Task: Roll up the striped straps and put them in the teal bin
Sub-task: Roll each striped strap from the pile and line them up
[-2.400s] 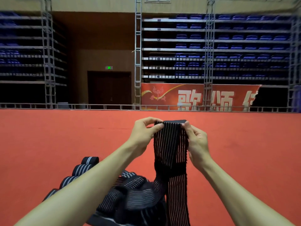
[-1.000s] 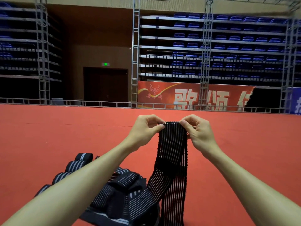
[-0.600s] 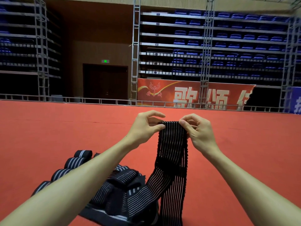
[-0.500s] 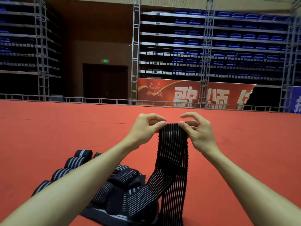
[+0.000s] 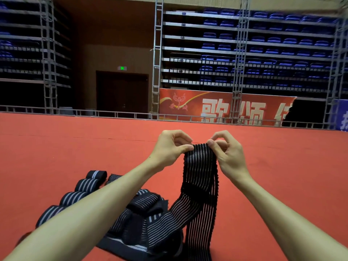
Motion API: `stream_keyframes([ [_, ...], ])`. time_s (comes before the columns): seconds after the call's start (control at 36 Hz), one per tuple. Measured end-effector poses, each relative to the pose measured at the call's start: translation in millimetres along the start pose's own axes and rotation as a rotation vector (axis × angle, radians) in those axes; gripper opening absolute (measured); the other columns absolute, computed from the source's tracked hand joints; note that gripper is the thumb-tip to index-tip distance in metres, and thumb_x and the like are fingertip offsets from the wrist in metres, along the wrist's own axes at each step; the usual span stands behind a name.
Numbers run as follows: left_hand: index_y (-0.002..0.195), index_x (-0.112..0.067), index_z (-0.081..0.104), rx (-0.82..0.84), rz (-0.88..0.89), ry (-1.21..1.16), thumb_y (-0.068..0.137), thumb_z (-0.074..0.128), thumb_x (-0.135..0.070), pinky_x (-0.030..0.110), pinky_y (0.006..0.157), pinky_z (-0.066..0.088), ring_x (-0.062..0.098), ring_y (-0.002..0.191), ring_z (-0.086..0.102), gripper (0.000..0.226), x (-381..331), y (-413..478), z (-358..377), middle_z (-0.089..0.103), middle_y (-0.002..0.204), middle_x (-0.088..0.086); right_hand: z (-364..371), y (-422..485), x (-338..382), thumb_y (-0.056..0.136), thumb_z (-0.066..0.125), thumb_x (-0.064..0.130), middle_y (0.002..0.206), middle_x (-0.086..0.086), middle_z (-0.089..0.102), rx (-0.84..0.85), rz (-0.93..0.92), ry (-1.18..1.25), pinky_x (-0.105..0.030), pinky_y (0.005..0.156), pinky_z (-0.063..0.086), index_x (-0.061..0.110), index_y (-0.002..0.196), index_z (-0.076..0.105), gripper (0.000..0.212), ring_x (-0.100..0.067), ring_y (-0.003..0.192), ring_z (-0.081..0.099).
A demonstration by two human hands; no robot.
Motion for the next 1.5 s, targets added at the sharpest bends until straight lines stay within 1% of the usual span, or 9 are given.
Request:
stream_keyframes([
  [0.28, 0.096, -0.018, 0.065, -0.057, 0.040, -0.076, 0.085, 0.072, 0.000, 0.029, 0.084, 0.057, 0.011, 0.084, 0.068, 0.022, -11, 3, 2, 0.070, 0.090, 0.004, 11, -3, -4, 0.083, 0.073, -0.003, 0.086, 0.016, 0.066, 0.062, 0.032, 0.062, -0.024, 0.073, 0.053, 0.024, 0.087, 0.063, 0.028, -0.008, 0.079, 0.065],
  [0.47, 0.141, -0.053, 0.022, 0.209, -0.003, -0.227, 0.097, 0.057, -0.004, 0.043, 0.082, 0.060, 0.027, 0.101, 0.069, 0.075, -4, -16, 30, 0.058, 0.123, 0.016, 0, 15, 5, 0.085, 0.065, -0.011, 0.091, 0.008, 0.068, -0.140, 0.097, 0.252, -0.022, 0.071, 0.055, 0.019, 0.088, 0.064, 0.031, -0.003, 0.082, 0.067],
  [0.58, 0.138, -0.069, -0.001, 0.257, 0.036, -0.188, 0.096, 0.050, 0.006, 0.045, 0.101, 0.051, 0.018, 0.121, 0.060, 0.101, -1, -23, 44, 0.043, 0.148, 0.007, 0, 19, 1, 0.087, 0.062, -0.013, 0.087, 0.007, 0.069, -0.178, 0.144, 0.315, -0.021, 0.068, 0.055, 0.017, 0.085, 0.067, 0.031, -0.003, 0.080, 0.067],
  [0.75, 0.133, -0.077, 0.001, 0.132, 0.036, -0.186, 0.094, 0.050, 0.009, 0.054, 0.104, 0.047, 0.026, 0.130, 0.052, 0.107, 0, -21, 50, 0.038, 0.153, 0.008, 1, 20, -4, 0.081, 0.073, -0.005, 0.086, 0.005, 0.071, -0.167, 0.163, 0.239, -0.019, 0.068, 0.053, 0.019, 0.083, 0.072, 0.025, -0.002, 0.078, 0.067],
  [0.86, 0.145, -0.060, -0.002, 0.223, 0.011, -0.204, 0.092, 0.053, 0.011, 0.033, 0.100, 0.051, 0.008, 0.121, 0.058, 0.104, 11, -27, 60, 0.039, 0.149, -0.007, -6, 25, -9, 0.079, 0.076, -0.002, 0.088, 0.005, 0.072, -0.214, 0.185, 0.208, -0.025, 0.070, 0.055, 0.023, 0.083, 0.072, 0.026, -0.002, 0.080, 0.068],
  [1.06, 0.152, -0.038, 0.014, 0.395, -0.039, -0.032, 0.087, 0.054, 0.011, 0.008, 0.114, 0.014, -0.011, 0.142, 0.014, 0.092, 35, -54, 82, 0.014, 0.158, -0.018, -18, 42, -11, 0.079, 0.074, -0.006, 0.096, -0.004, 0.071, -0.333, 0.238, 0.289, -0.033, 0.073, 0.059, 0.024, 0.081, 0.072, 0.030, -0.016, 0.088, 0.069],
  [1.33, 0.153, -0.046, 0.008, 0.502, -0.186, -0.033, 0.090, 0.063, 0.004, -0.007, 0.095, 0.024, -0.018, 0.131, 0.020, 0.098, 69, -93, 112, 0.013, 0.155, -0.020, -33, 59, -15, 0.078, 0.074, -0.008, 0.093, -0.002, 0.070, -0.374, 0.250, 0.264, -0.023, 0.067, 0.055, 0.021, 0.082, 0.071, 0.029, -0.013, 0.084, 0.069],
  [1.44, 0.150, -0.054, 0.007, 0.552, -0.273, -0.082, 0.090, 0.065, 0.001, 0.026, 0.104, 0.047, 0.006, 0.127, 0.049, 0.100, 80, -109, 124, 0.028, 0.155, -0.010, -41, 65, -30, 0.076, 0.076, -0.005, 0.099, -0.005, 0.071, -0.409, 0.248, 0.205, -0.033, 0.077, 0.060, 0.027, 0.078, 0.072, 0.033, -0.021, 0.095, 0.070],
  [1.5, 0.148, -0.056, 0.008, 0.551, -0.334, -0.138, 0.090, 0.065, 0.001, 0.033, 0.090, 0.057, 0.014, 0.116, 0.059, 0.100, 82, -114, 129, 0.042, 0.142, -0.008, -45, 66, -41, 0.075, 0.077, -0.004, 0.099, -0.005, 0.072, -0.420, 0.257, 0.182, -0.039, 0.082, 0.060, 0.028, 0.077, 0.072, 0.033, -0.022, 0.096, 0.070],
])
Point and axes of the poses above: each hand's wrist, its own y-axis towards the middle knuckle, its own z-axis out of the palm, x = y × z, the point moved 6 cm from there along y, towards the middle knuckle
